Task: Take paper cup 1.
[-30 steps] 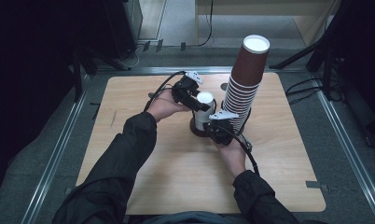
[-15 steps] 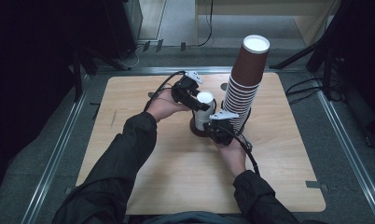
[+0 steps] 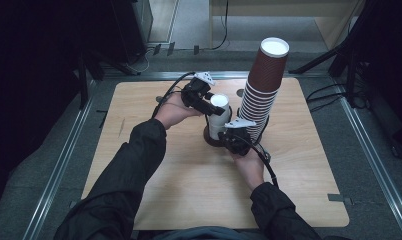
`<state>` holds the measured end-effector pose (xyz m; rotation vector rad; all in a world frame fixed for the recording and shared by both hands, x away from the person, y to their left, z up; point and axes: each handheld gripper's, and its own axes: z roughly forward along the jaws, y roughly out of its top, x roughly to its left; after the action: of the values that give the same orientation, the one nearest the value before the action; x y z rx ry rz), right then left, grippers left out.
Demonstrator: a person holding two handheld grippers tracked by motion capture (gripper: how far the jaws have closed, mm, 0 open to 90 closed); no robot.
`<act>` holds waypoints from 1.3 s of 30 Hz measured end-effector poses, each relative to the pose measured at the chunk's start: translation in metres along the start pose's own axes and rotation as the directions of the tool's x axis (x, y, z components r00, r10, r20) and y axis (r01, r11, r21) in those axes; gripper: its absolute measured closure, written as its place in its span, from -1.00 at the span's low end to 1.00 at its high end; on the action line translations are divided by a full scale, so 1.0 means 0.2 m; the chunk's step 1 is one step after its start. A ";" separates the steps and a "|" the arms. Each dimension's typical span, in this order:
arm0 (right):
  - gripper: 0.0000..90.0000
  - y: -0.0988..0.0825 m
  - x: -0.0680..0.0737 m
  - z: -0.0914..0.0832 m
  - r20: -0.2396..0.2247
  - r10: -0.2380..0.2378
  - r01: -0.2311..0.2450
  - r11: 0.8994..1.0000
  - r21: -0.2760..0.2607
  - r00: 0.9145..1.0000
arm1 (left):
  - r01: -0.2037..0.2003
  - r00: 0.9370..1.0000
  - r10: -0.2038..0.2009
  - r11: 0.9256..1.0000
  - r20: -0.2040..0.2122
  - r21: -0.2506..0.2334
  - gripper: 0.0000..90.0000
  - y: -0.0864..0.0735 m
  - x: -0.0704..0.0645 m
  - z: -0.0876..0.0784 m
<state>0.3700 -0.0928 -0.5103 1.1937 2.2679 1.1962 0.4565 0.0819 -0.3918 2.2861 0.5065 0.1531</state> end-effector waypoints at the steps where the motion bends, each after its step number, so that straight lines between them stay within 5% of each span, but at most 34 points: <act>1: 0.98 0.00 0.00 0.00 0.000 0.003 -0.003 1.000 0.000 1.000 | -0.001 1.000 0.001 1.000 -0.001 -0.008 -0.26 0.01 0.00 -0.01; 21: 0.97 -0.01 0.00 -0.07 -0.029 -0.029 0.030 1.000 0.004 0.999 | -0.042 0.999 0.041 0.996 -0.014 -0.082 -0.25 0.10 -0.11 -0.37; 33: 0.84 0.00 0.03 -0.22 -0.121 -0.076 0.077 0.997 0.008 0.990 | -0.054 0.999 0.054 0.998 -0.008 -0.034 -0.25 -0.08 -0.22 -0.48; 39: 0.61 -0.02 0.04 -0.29 -0.217 -0.091 0.107 0.992 0.064 0.972 | -0.028 1.000 0.028 0.999 0.002 -0.035 -0.25 -0.22 -0.25 -0.48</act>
<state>0.3283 -0.1181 -0.4787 1.0061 2.5173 1.2651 0.3719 0.1527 -0.3550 2.2595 0.4668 0.1719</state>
